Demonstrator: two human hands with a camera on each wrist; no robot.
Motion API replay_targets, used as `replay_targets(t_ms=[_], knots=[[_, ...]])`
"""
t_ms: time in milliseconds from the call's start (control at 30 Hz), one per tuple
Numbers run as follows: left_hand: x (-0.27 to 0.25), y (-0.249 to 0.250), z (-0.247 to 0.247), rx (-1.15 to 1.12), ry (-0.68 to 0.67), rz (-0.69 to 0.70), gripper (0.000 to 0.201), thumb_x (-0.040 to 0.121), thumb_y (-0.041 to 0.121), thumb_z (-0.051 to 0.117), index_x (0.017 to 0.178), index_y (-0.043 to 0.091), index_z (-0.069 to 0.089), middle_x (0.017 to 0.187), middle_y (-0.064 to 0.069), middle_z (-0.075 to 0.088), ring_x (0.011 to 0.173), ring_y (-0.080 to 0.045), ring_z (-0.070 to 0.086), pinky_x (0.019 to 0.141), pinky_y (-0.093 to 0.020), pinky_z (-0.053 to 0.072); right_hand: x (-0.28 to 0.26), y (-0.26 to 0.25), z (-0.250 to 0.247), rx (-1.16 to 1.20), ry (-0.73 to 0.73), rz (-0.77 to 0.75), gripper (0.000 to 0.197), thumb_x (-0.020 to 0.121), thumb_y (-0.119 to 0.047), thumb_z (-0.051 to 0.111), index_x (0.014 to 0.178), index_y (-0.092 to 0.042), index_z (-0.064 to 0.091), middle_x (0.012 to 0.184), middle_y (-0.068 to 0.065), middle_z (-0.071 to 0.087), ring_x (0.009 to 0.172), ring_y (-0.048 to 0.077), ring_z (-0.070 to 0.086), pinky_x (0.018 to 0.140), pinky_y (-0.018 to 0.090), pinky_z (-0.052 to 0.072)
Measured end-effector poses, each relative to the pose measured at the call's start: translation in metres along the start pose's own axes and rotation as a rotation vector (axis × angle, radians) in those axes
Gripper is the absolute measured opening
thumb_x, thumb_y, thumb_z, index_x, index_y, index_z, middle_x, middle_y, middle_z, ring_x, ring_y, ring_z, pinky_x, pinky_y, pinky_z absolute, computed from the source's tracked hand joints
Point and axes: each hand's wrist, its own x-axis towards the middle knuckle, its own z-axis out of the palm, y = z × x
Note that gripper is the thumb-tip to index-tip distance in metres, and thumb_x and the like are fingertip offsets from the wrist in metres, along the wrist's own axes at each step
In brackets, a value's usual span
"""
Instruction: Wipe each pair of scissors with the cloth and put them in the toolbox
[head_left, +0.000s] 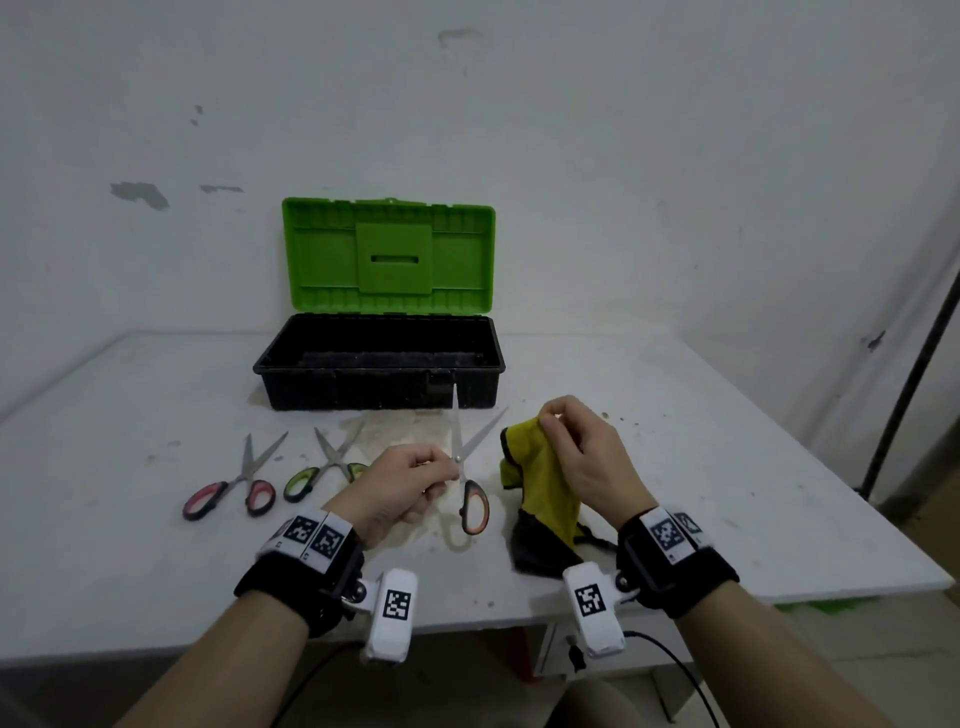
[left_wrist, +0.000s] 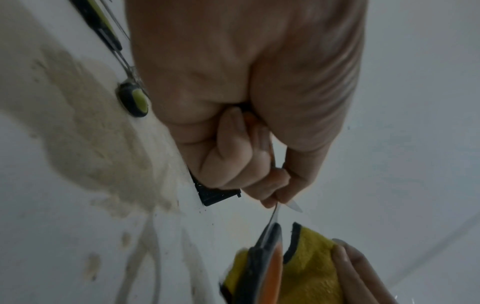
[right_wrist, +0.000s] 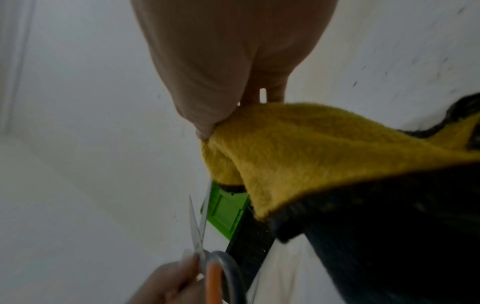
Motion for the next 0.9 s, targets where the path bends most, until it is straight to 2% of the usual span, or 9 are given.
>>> replay_targets(t_ms=[100,200,267,400,533,633,733,833,900], knots=[[-0.002,-0.002,0.006,-0.001,-0.036,-0.002,0.011,0.094,0.008,0.064,0.083,0.007,0.063,0.057,0.001,0.05,0.043,-0.009,0.028,0.038,-0.019,0.021,-0.004,0.0,0.006,-0.026,-0.084,0.075,0.018,0.104,-0.032,0.037,0.093,-0.024,0.049,0.082,-0.002,0.058,0.074,0.011,0.053,0.069,0.028,0.044],[-0.002,-0.006,0.009,-0.03,-0.041,-0.017,0.011,0.094,0.004,0.063,0.083,0.006,0.062,0.054,0.002,0.048,0.042,-0.008,0.028,0.037,-0.018,0.02,-0.01,0.008,0.007,-0.038,-0.214,0.16,0.012,0.101,-0.028,0.042,0.101,-0.026,0.054,0.095,-0.007,0.063,0.087,0.009,0.059,0.077,0.027,0.048],[-0.002,-0.008,0.009,-0.045,-0.037,-0.026,0.011,0.093,0.004,0.063,0.084,0.006,0.06,0.053,0.003,0.049,0.041,-0.008,0.028,0.037,-0.017,0.02,-0.012,0.013,0.006,-0.02,-0.245,0.167,0.013,0.099,-0.023,0.046,0.098,-0.025,0.059,0.092,-0.005,0.066,0.086,0.011,0.062,0.077,0.029,0.049],[-0.003,-0.01,0.009,-0.062,-0.043,-0.047,0.003,0.093,0.006,0.065,0.091,0.005,0.064,0.067,-0.002,0.061,0.042,-0.007,0.028,0.036,-0.017,0.021,-0.016,0.013,0.003,0.036,-0.212,0.172,0.015,0.101,-0.024,0.044,0.092,-0.026,0.056,0.084,-0.005,0.064,0.079,0.014,0.061,0.074,0.032,0.05],[-0.003,-0.01,0.015,-0.067,-0.01,-0.04,0.014,0.095,0.016,0.066,0.096,0.002,0.067,0.088,-0.011,0.074,0.042,-0.008,0.026,0.037,-0.017,0.019,-0.018,0.007,0.004,0.021,-0.209,0.174,0.014,0.102,-0.028,0.04,0.093,-0.028,0.05,0.083,-0.001,0.061,0.076,0.014,0.056,0.076,0.035,0.048],[-0.002,-0.011,0.019,-0.055,0.022,-0.02,0.017,0.095,0.017,0.066,0.096,-0.001,0.067,0.086,-0.009,0.075,0.042,-0.009,0.025,0.038,-0.017,0.019,-0.02,-0.002,0.005,-0.028,-0.251,0.17,0.009,0.102,-0.032,0.042,0.096,-0.027,0.048,0.085,0.0,0.062,0.074,0.011,0.056,0.071,0.027,0.046],[-0.002,-0.012,0.024,-0.036,0.025,-0.01,0.021,0.094,0.018,0.067,0.095,-0.002,0.068,0.08,-0.006,0.075,0.042,-0.009,0.026,0.04,-0.019,0.018,-0.021,-0.014,0.01,-0.121,-0.202,0.014,0.003,0.097,-0.025,0.054,0.095,-0.022,0.055,0.09,-0.004,0.061,0.083,0.006,0.056,0.072,0.018,0.04],[-0.005,-0.013,0.031,-0.036,0.007,-0.003,0.025,0.093,0.021,0.068,0.097,-0.004,0.069,0.073,-0.003,0.074,0.044,-0.009,0.027,0.041,-0.022,0.018,-0.02,-0.02,0.018,-0.104,-0.169,-0.008,0.014,0.092,-0.022,0.061,0.101,-0.028,0.052,0.091,-0.005,0.062,0.078,0.008,0.059,0.068,0.019,0.044],[-0.008,-0.013,0.036,-0.048,-0.011,-0.002,0.022,0.094,0.021,0.067,0.098,-0.001,0.07,0.072,-0.002,0.074,0.045,-0.009,0.027,0.041,-0.022,0.018,-0.019,-0.023,0.021,-0.146,-0.14,0.003,0.019,0.089,-0.023,0.065,0.096,-0.03,0.049,0.088,-0.005,0.061,0.075,0.011,0.058,0.067,0.027,0.049]])
